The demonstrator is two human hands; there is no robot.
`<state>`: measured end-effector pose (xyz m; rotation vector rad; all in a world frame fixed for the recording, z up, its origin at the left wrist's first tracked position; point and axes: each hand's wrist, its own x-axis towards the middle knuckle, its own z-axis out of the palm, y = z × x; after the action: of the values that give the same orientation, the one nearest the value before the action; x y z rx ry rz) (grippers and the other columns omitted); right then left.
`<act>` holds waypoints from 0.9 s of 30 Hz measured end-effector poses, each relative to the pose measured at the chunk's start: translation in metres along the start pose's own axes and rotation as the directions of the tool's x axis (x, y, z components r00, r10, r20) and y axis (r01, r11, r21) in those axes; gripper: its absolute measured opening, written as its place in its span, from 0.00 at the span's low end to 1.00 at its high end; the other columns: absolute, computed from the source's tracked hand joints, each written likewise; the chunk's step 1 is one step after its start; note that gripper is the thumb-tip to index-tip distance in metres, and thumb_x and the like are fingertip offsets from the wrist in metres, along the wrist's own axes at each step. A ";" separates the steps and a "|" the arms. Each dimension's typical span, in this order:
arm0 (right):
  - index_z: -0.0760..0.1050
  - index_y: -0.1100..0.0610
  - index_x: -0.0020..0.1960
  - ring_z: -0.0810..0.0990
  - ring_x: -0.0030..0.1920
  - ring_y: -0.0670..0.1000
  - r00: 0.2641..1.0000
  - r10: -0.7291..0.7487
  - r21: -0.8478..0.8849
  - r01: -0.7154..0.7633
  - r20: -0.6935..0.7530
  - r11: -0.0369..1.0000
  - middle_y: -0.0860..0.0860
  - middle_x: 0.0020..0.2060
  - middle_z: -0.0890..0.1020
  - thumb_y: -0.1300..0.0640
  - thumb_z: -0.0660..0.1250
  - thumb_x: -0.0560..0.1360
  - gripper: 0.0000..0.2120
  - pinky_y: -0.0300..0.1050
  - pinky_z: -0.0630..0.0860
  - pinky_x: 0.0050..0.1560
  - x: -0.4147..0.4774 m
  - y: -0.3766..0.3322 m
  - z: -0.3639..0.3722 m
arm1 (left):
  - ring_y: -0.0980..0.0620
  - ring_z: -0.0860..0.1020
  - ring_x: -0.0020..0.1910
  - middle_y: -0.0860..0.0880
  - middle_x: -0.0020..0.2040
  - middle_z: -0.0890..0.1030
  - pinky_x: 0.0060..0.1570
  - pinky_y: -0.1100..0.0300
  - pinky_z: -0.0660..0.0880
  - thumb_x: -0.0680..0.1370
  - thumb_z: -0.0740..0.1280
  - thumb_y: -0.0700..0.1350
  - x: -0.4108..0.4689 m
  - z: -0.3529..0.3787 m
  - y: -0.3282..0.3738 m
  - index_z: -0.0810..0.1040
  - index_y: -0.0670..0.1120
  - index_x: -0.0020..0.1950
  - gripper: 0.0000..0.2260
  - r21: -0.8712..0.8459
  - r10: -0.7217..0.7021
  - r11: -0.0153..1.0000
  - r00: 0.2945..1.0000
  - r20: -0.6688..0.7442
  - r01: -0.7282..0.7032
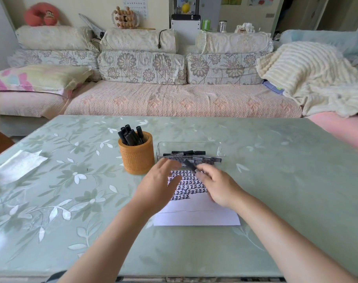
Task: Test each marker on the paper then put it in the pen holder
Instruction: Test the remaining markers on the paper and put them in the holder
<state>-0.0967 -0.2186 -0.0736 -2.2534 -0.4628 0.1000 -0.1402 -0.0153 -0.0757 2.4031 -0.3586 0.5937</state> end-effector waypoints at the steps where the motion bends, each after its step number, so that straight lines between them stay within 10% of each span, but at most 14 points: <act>1: 0.75 0.44 0.56 0.70 0.31 0.48 0.999 0.000 -0.030 0.002 0.046 1.000 0.46 0.30 0.73 0.46 0.58 0.82 0.08 0.46 0.65 0.35 -0.001 0.001 0.000 | 0.59 0.75 0.51 0.58 0.55 0.74 0.49 0.62 0.74 0.78 0.66 0.45 0.001 0.001 0.001 0.74 0.52 0.62 0.12 -0.007 -0.001 1.000 1.000 -0.020 0.001; 13: 0.75 0.51 0.49 0.75 0.43 0.52 0.972 -0.125 -0.306 0.183 0.200 0.934 0.46 0.39 0.77 0.49 0.58 0.82 0.09 0.51 0.73 0.46 -0.004 0.008 -0.011 | 0.55 0.75 0.45 0.57 0.45 0.78 0.39 0.59 0.71 0.78 0.67 0.49 0.006 0.016 0.006 0.79 0.53 0.53 0.05 0.156 0.065 0.983 0.983 0.172 -0.092; 27: 0.81 0.52 0.48 0.73 0.36 0.53 0.825 -0.560 -0.580 0.490 0.068 0.651 0.47 0.33 0.76 0.52 0.68 0.75 0.05 0.44 0.69 0.36 0.004 0.013 -0.013 | 0.51 0.72 0.36 0.51 0.34 0.76 0.39 0.49 0.72 0.80 0.63 0.49 0.016 0.008 0.000 0.77 0.48 0.43 0.09 0.086 -0.069 0.996 0.919 0.389 0.039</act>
<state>-0.0862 -0.2343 -0.0741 -2.5741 -1.2056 -0.5535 -0.1238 -0.0215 -0.0734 2.5933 -0.4414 0.0944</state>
